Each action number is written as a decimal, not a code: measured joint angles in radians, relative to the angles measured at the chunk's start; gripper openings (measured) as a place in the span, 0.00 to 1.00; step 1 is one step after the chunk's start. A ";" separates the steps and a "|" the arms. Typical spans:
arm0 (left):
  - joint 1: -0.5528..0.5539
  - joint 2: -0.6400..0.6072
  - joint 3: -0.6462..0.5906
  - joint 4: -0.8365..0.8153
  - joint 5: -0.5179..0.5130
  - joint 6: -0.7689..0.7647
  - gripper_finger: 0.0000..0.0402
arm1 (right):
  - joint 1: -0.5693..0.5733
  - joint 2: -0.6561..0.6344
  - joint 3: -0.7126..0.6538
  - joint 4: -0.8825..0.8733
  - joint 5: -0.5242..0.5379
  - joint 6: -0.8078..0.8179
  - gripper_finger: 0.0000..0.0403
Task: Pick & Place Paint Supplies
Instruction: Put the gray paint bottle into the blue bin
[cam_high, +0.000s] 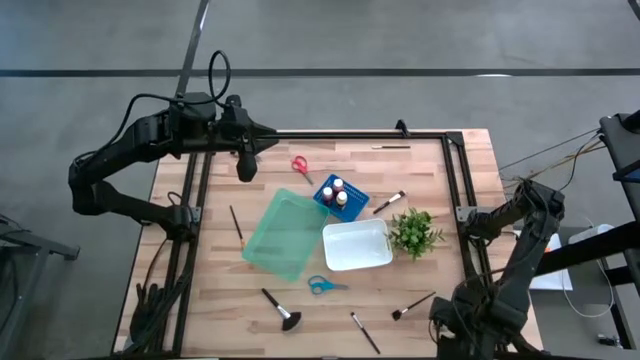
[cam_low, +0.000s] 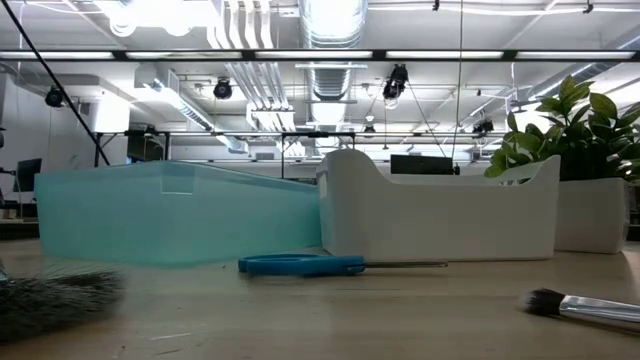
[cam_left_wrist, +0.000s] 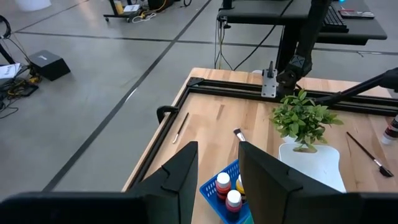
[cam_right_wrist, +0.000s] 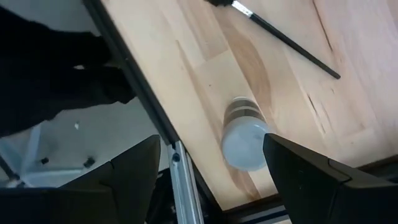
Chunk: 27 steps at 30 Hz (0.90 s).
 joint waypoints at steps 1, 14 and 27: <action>0.000 0.000 0.000 0.000 0.000 0.000 0.31 | 0.005 0.002 -0.004 0.000 0.007 0.016 0.70; 0.000 0.001 0.000 0.000 0.000 -0.026 0.31 | 0.008 0.005 -0.085 0.009 0.019 0.060 0.70; 0.000 0.001 0.000 0.000 0.000 -0.031 0.31 | 0.007 0.004 -0.160 0.148 0.014 0.059 0.50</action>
